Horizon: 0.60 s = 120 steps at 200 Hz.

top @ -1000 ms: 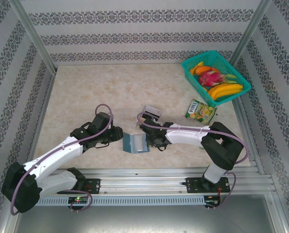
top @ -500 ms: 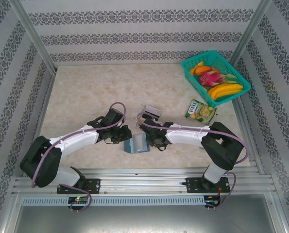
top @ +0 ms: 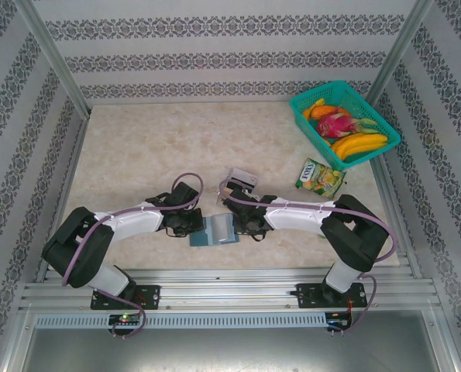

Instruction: Put the credit cards into the card holder

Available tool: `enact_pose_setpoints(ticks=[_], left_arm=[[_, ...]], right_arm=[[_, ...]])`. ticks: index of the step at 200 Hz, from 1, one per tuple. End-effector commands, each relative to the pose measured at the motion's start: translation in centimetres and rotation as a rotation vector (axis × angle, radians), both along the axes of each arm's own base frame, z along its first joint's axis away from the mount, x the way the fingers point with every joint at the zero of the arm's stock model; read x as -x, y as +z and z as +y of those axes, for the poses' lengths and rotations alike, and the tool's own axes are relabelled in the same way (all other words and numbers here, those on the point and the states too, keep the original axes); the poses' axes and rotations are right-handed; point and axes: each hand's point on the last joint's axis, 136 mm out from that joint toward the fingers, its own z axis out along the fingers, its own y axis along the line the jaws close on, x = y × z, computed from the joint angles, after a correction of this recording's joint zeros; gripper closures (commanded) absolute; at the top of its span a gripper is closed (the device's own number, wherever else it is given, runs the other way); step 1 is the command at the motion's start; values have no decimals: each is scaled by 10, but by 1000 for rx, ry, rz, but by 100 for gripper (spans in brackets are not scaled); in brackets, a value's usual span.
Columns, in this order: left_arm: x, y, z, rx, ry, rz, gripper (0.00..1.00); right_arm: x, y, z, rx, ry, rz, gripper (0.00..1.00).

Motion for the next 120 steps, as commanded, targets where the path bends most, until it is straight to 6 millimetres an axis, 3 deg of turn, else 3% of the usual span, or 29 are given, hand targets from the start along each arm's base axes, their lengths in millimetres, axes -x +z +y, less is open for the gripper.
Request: enact_pose_setpoints(ticks=[1, 43, 67, 96, 120], left_arm=[[22, -32, 17, -86, -13, 62, 87], [-16, 44, -2, -21, -52, -121, 75], [-37, 79, -14, 27, -41, -195, 64], [-62, 92, -28, 78, -13, -203, 54], [-81, 80, -39, 94, 15, -154, 53]], right_arm=[[4, 9, -3, -21, 10, 1, 82], [-20, 84, 1, -173, 69, -151, 74], [-31, 111, -6, -207, 143, -237, 69], [-50, 123, -14, -236, 254, -298, 62], [-57, 121, -8, -183, 414, -309, 61]])
